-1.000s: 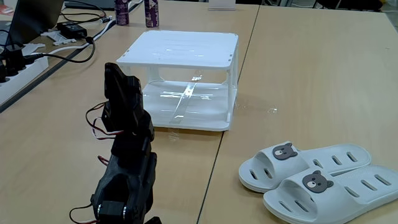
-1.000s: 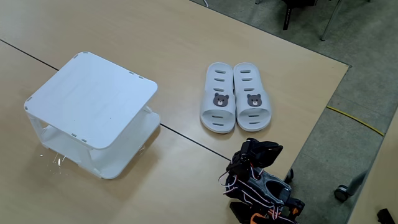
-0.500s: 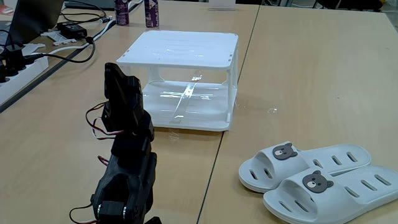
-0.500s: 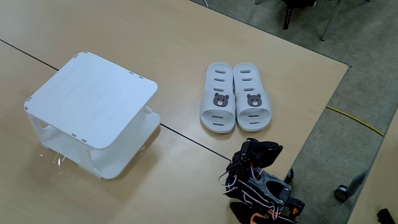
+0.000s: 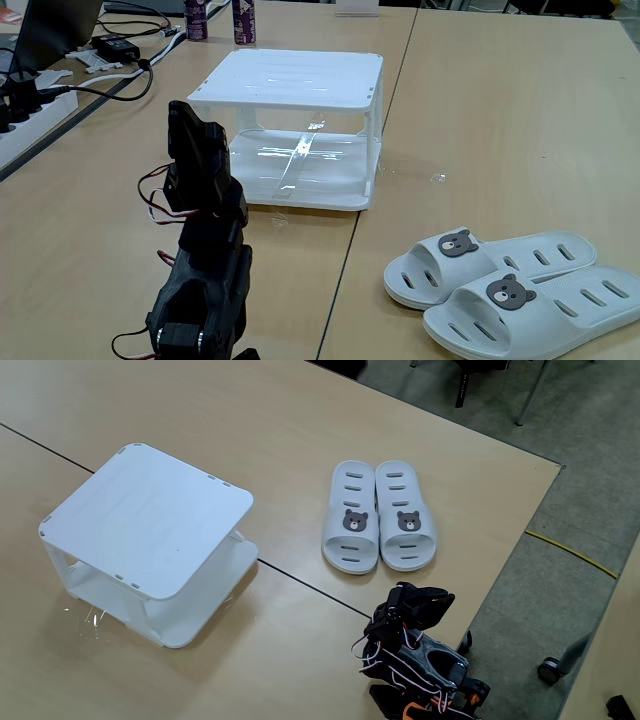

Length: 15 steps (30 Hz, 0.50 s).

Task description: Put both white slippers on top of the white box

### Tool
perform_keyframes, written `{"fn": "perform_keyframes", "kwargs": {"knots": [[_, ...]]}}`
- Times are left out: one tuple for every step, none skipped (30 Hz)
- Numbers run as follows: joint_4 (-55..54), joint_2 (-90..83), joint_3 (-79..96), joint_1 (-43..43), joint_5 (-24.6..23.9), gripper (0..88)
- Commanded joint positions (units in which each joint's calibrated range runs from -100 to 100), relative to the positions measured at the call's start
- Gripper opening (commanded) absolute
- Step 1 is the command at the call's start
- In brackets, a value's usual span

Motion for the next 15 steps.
{"fn": "perform_keyframes", "kwargs": {"knots": [[-0.1, 0.0, 0.7, -0.2, 0.4, 0.7], [-0.1, 0.0, 0.7, -0.2, 0.4, 0.7], [-0.1, 0.0, 0.7, -0.2, 0.4, 0.7], [-0.1, 0.0, 0.7, -0.2, 0.4, 0.7], [-0.1, 0.0, 0.7, -0.2, 0.4, 0.7], [-0.1, 0.0, 0.7, -0.2, 0.4, 0.7], [-0.1, 0.0, 0.7, -0.2, 0.4, 0.7], [-0.1, 0.0, 0.7, -0.2, 0.4, 0.7], [-0.1, 0.0, 0.7, -0.2, 0.4, 0.7], [-0.1, 0.0, 0.7, 0.0, 0.4, 0.7], [0.1, 0.1, 0.7, -0.4, 0.4, 0.7], [-0.1, 0.1, 0.7, 0.3, 0.4, 0.7], [0.2, 0.3, 0.7, 0.3, 0.4, 0.7], [0.3, 1.3, 0.7, 0.3, 0.4, 0.7], [0.3, 3.7, 0.8, 0.3, 0.4, 0.7]]}}
